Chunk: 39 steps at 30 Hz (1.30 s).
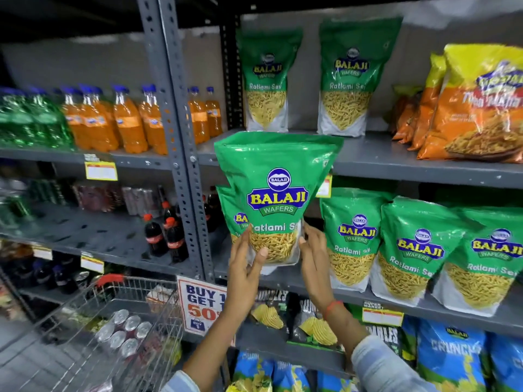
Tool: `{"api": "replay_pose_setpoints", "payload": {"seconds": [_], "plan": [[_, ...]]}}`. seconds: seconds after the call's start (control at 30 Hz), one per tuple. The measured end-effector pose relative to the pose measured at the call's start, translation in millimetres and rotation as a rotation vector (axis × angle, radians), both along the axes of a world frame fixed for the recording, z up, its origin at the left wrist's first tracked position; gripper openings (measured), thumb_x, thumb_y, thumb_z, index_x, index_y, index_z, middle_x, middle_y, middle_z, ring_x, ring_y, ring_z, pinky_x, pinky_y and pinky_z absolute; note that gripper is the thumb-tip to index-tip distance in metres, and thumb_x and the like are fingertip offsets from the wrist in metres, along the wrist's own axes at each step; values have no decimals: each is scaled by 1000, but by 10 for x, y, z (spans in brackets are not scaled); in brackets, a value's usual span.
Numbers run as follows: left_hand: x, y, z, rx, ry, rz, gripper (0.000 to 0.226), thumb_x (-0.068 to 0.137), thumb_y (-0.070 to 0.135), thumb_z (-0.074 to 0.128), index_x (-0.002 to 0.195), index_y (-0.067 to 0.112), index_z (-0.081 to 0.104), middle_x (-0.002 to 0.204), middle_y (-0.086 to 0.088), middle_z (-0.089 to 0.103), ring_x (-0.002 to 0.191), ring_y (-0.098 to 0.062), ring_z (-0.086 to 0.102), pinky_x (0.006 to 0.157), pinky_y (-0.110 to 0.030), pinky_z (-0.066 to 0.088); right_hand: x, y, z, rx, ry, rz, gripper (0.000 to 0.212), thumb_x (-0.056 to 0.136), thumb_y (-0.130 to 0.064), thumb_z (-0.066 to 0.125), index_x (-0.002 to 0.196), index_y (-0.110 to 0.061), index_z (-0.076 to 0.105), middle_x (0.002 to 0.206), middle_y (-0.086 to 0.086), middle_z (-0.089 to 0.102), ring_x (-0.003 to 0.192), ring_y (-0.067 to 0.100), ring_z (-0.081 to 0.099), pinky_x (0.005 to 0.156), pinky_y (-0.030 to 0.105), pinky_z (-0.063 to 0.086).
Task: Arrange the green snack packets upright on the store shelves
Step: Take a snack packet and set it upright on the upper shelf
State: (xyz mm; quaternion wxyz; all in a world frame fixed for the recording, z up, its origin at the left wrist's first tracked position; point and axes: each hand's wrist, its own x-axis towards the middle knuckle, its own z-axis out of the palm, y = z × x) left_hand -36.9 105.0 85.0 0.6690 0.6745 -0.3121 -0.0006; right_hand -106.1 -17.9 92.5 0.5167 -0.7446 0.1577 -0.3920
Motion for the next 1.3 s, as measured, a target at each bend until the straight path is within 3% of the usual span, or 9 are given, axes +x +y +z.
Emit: {"api": "replay_pose_setpoints", "payload": {"seconds": [0.07,0.13,0.23,0.37,0.5,0.57,0.83,1.07,1.3], "plan": [[48,49,185,-14,-55,9,51,93,25,51,141,18,39,144,1,41,136,-12,37,114,-24,31,86,24,138,-35,-46,-5,48,93,-32,34,136,-15,51,125,3,45,125,18,44,110,27,33],[117,86,376,-19,-99,19,52,91,33,50,140,19,41,142,-1,45,134,-12,41,115,-38,34,178,48,287,-74,-78,-15,49,93,-32,35,136,-14,51,122,4,47,124,22,45,108,35,36],[236,128,651,-10,-139,48,57,86,43,48,139,24,42,140,3,43,127,-4,41,111,-28,33,305,72,527,-125,-112,-29,47,93,-32,36,132,-12,53,114,2,47,117,23,48,101,35,38],[427,167,1007,-48,-229,80,45,91,37,50,134,24,50,132,2,51,119,8,45,99,-4,34,461,103,894,-187,-166,-26,41,94,-33,39,125,-14,56,109,0,46,108,16,47,94,25,35],[629,156,1374,-56,-276,103,40,94,33,51,131,18,53,129,-4,57,125,-16,49,108,-35,39,638,71,1256,-269,-203,-44,32,100,-18,45,129,-8,55,108,6,45,108,23,47,93,27,32],[735,135,1538,-72,-291,91,42,94,36,49,131,19,52,128,-4,58,124,-18,50,107,-38,40,741,51,1423,-275,-214,-47,28,101,-16,46,127,-8,56,106,6,44,106,25,48,92,27,33],[1374,-169,1944,33,-278,61,46,95,38,47,137,19,45,139,-8,52,128,-23,47,109,-42,38,1277,-226,1924,-270,-2,-36,40,100,-23,45,137,-8,48,118,15,44,118,36,50,103,38,36],[1863,-372,1946,126,-263,-9,49,98,38,42,141,18,38,143,-7,50,131,-23,47,106,-32,37,1658,-464,2007,-361,250,-69,54,99,-22,47,149,-10,32,138,23,39,124,42,49,108,41,38],[2032,-456,1861,175,-282,56,53,97,45,38,144,20,33,144,-9,49,131,-29,46,101,-33,37,1748,-536,1971,-354,234,-115,48,98,-22,49,143,-10,43,133,25,48,123,37,48,108,42,39]]}}
